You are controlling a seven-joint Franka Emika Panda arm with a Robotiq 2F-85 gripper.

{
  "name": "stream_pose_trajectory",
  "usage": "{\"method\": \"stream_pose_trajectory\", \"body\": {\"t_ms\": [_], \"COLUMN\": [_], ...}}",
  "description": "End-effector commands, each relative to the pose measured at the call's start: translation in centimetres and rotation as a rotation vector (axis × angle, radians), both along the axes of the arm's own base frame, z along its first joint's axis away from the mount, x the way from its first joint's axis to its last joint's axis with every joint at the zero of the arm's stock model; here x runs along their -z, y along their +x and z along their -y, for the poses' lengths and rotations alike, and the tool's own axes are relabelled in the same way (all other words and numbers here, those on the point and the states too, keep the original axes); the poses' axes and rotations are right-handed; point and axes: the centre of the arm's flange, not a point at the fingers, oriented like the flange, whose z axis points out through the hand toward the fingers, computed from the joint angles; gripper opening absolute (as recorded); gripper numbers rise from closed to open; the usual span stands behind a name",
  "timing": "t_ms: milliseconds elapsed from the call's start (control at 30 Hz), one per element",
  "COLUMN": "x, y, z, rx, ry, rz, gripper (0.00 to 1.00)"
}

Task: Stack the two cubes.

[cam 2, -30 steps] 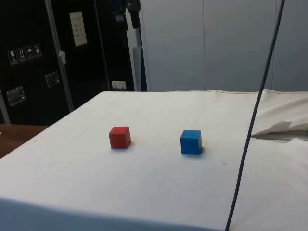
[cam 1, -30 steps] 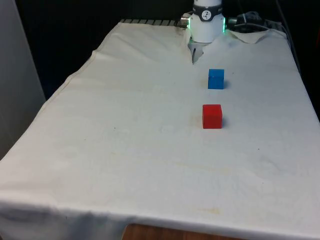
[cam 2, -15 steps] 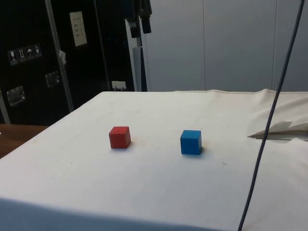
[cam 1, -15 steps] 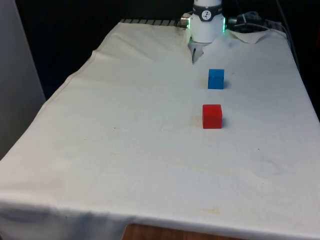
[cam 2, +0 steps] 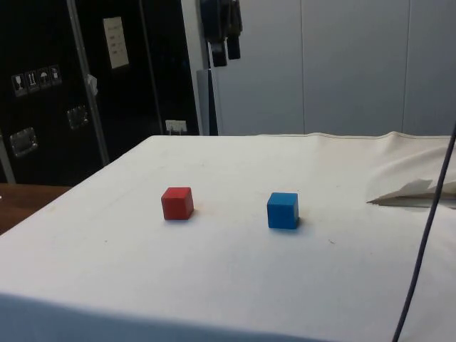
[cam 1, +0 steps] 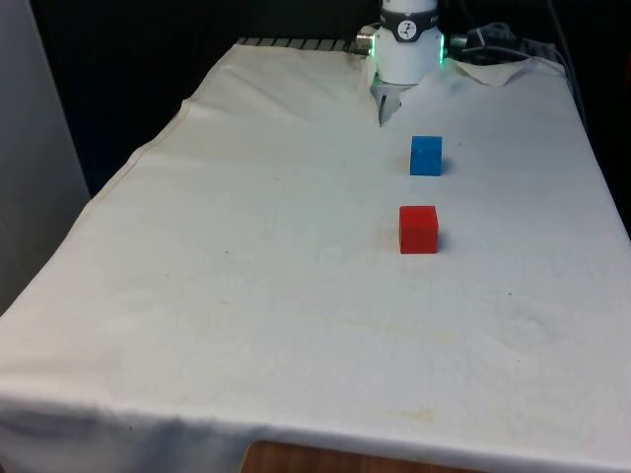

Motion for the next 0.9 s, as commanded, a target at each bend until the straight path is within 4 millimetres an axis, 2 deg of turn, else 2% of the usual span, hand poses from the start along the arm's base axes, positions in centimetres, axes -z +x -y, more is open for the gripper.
{"method": "stream_pose_trajectory", "body": {"t_ms": [0, 867], "x": [0.1, 5.5], "y": [-0.5, -3.9], "z": [-0.1, -2.1], "rx": [0.004, -0.026], "ry": [-0.010, -0.017], "rz": [0.018, 0.051], "gripper": [1.00, 1.00]}}
